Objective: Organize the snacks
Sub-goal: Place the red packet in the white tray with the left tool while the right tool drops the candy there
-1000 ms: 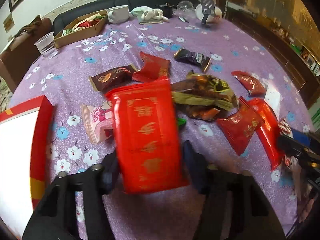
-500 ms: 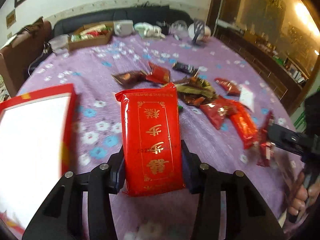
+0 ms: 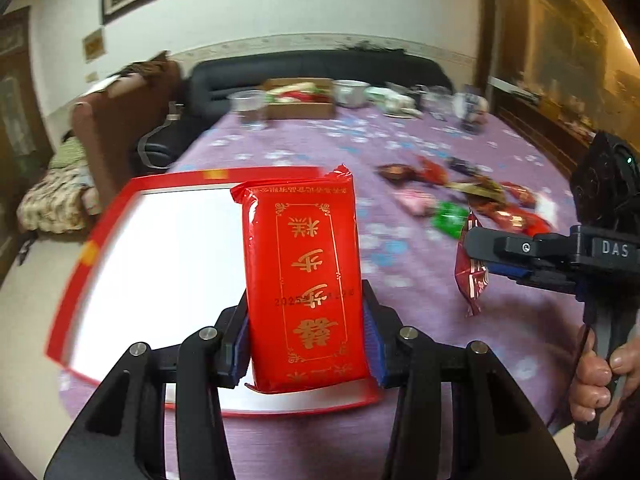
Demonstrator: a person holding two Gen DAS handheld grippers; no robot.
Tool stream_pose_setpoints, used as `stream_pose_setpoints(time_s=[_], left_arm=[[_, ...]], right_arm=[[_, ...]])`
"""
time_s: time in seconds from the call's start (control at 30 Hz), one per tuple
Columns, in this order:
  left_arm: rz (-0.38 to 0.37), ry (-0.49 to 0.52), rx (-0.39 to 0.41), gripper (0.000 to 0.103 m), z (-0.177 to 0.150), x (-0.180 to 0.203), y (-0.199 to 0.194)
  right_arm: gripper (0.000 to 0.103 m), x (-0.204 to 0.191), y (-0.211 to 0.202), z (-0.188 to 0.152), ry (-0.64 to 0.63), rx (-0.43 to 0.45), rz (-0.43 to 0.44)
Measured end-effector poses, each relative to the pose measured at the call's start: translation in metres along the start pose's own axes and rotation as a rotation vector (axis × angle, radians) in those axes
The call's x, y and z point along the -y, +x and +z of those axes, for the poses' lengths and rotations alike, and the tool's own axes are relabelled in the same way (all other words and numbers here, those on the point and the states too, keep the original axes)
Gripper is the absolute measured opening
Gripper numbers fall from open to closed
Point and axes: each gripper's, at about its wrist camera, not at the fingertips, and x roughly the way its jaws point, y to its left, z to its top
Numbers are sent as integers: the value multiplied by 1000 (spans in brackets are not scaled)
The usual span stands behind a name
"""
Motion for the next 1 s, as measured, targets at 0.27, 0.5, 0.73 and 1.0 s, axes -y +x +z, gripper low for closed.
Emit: stream_pose_setpoints(time_s=[0.27,0.5,0.73,1.0], left_arm=[[90,-86,-40,44,-15,-51,16],[154,-93,-24,45,-23,-64,14],[139,-75,9,54,-21,-54,3],[118,14,23,62,-14,-14,-5]], right_arm=[[34,-46,86,-2,-58,-83,-19],[37,-58,104,-8,-89,-97,-47],[45,-44,77,-5,-73,-44,-72],[47,-19,39,-6,-18,13,-108]])
